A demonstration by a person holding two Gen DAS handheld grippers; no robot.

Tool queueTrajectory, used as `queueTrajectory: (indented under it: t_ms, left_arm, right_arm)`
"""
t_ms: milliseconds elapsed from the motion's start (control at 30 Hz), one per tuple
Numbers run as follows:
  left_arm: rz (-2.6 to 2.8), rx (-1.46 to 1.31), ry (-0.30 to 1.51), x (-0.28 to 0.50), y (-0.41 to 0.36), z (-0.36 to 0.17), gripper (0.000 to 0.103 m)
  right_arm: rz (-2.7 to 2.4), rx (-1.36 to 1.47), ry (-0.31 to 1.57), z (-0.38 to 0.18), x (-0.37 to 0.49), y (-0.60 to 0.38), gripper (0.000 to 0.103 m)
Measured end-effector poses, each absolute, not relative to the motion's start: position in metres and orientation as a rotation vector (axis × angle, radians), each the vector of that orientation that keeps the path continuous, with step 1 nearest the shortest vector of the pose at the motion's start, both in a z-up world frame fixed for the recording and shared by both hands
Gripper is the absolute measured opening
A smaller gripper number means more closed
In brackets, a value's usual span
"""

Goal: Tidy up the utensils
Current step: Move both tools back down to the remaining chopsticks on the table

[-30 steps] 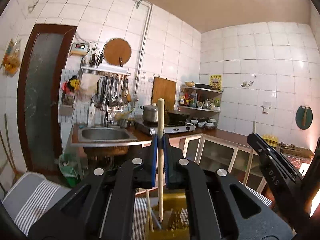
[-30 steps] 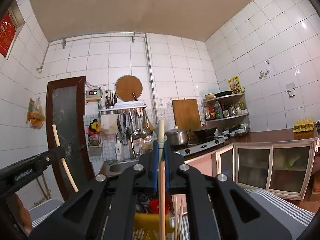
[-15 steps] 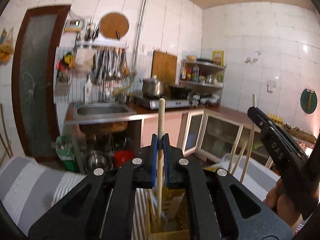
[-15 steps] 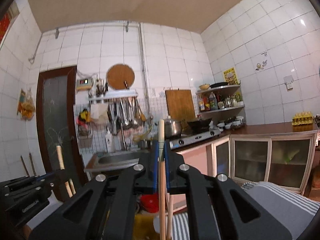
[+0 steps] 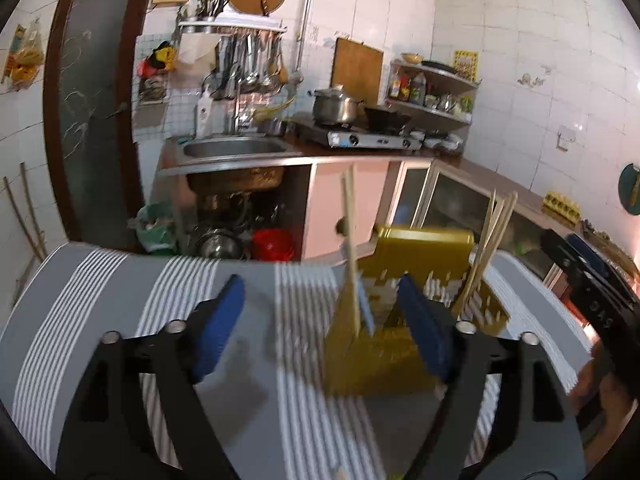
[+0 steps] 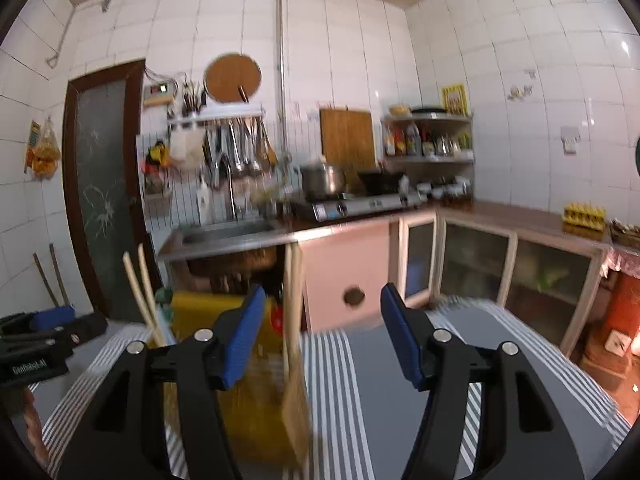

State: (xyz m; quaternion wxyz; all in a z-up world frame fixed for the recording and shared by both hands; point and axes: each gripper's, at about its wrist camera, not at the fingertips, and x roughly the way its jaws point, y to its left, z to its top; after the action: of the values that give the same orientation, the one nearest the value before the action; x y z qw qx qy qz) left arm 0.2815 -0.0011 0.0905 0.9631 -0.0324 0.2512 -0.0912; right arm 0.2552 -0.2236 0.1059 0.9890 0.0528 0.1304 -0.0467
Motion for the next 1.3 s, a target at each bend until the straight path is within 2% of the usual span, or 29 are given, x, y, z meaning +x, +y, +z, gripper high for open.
queueTrajectory:
  t_ms: [33,133,367,600,733,1000,1133,1200,1233,1300]
  left_arm:
    - [-0.169,-0.068,0.527,0.273,0.004,0.087,0.091]
    - [-0.146,-0.108,0.572,0.254,0.019,0.076,0.098]
    - [-0.088,-0.125,0.706,0.224,0.03,0.029,0.098]
    - [-0.061,-0.089,0.796,0.209,0.02,-0.024,0.098]
    - [-0.056,0.011,0.834,0.213,0.007,-0.031,0.098]
    - [-0.024,-0.009,0.852,0.22,0.018,-0.036,0.098]
    - [-0.002,-0.045,0.857,0.221,0.025,-0.037,0.098]
    - [0.003,-0.035,0.859,0.222,0.024,-0.037,0.098]
    - [0.0,-0.03,0.863,0.222,0.023,-0.038,0.098]
    - [-0.011,-0.028,0.87,0.22,0.021,-0.038,0.098]
  right_arm:
    - [-0.089,0.116,0.291,0.104,0.248,-0.225,0.062]
    - [-0.083,0.15,0.375,0.089,0.223,-0.227,0.067]
    - [-0.07,0.171,0.563,0.034,0.185,-0.215,0.068]
    - [-0.047,0.15,0.699,-0.022,0.191,-0.2,0.068]
    - [-0.037,0.104,0.721,-0.025,0.191,-0.191,0.068]
    - [-0.02,0.073,0.811,-0.035,0.197,-0.175,0.065]
    - [0.006,0.056,0.868,-0.042,0.199,-0.163,0.049]
    - [0.0,0.027,0.887,-0.045,0.2,-0.156,0.045]
    - [0.002,0.015,0.887,-0.044,0.199,-0.153,0.032]
    - [0.034,0.016,0.895,-0.043,0.199,-0.149,0.014]
